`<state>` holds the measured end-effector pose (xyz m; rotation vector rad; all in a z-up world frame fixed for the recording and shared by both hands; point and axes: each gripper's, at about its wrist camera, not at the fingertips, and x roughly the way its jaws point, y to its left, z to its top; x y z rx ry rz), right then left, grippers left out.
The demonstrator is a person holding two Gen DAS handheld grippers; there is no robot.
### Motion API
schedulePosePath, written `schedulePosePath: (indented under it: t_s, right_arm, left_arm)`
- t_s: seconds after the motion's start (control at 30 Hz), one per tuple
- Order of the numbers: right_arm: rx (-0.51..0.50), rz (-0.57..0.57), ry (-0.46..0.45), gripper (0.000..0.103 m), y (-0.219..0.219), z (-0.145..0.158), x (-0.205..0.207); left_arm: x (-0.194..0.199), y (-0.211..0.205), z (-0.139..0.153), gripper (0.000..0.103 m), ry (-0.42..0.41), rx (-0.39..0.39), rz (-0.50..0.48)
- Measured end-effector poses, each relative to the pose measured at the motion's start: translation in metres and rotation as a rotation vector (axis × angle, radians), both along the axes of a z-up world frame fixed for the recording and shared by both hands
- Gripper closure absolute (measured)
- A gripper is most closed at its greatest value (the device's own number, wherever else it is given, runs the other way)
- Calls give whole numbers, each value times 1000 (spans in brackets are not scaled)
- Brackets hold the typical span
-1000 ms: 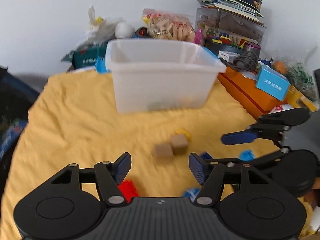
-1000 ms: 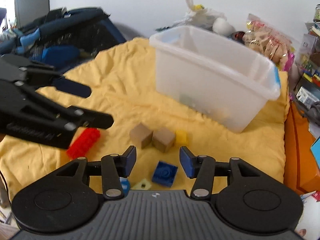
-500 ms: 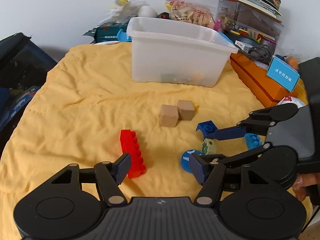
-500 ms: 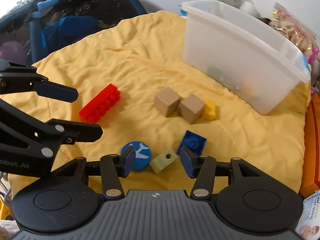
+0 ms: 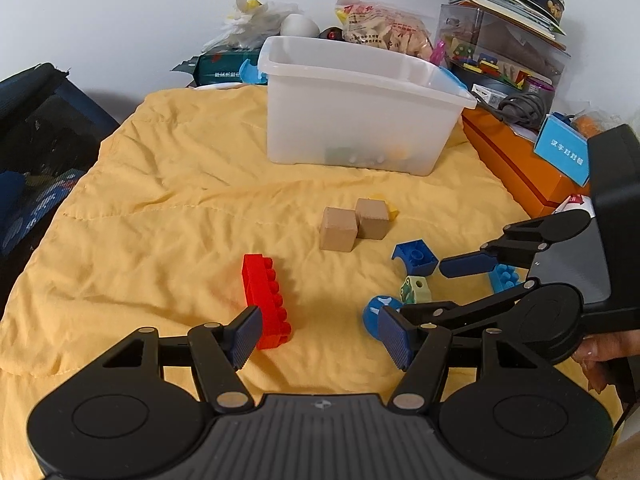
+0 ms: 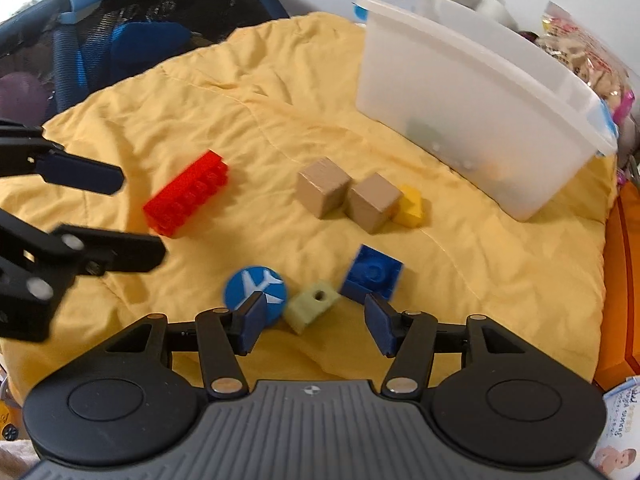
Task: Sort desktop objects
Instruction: 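Move both open tools back over the remaining bricks on the blanket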
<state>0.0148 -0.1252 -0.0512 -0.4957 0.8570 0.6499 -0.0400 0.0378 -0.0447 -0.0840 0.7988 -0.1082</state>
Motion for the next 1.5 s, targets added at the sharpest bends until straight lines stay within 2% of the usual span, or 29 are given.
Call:
schedulePosePath:
  t_s: [0.2, 0.3, 0.47, 0.77, 0.9, 1.07, 1.2, 1.3, 1.37, 1.43, 1.5]
  right_arm:
    - [-10, -55, 37, 47, -11, -4, 12]
    - [-8, -81, 70, 46, -17, -7, 14]
    - [24, -146, 124, 45, -25, -12, 16]
    - [36, -179, 131, 43, -25, -13, 18]
    - [44, -200, 136, 42, -27, -13, 16]
    - [64, -224, 127, 40, -28, -15, 14]
    - [46, -167, 95, 37, -27, -16, 7]
    - [39, -138, 35, 28, -27, -19, 2]
    - [42, -148, 10, 28, -27, -20, -2]
    - [53, -187, 22, 30, -30, -20, -6]
    - [45, -164, 23, 33, -29, -19, -14]
  left_arm:
    - [9, -8, -5, 36, 19, -4, -40]
    - [13, -16, -9, 36, 49, -39, -70]
    - [12, -28, -13, 36, 67, -13, -128]
    - [19, -19, -20, 36, 95, -90, -111]
    - [25, -19, -18, 36, 93, -91, -123]
    - [19, -13, -11, 36, 73, -71, -177]
    - [11, 1, -17, 35, 82, -68, -221]
    - [8, 2, -25, 36, 93, -46, -260]
    - [7, 4, -27, 36, 82, -32, -273]
    - [7, 8, -25, 36, 65, -21, -265]
    - [8, 14, -23, 36, 57, -34, -278]
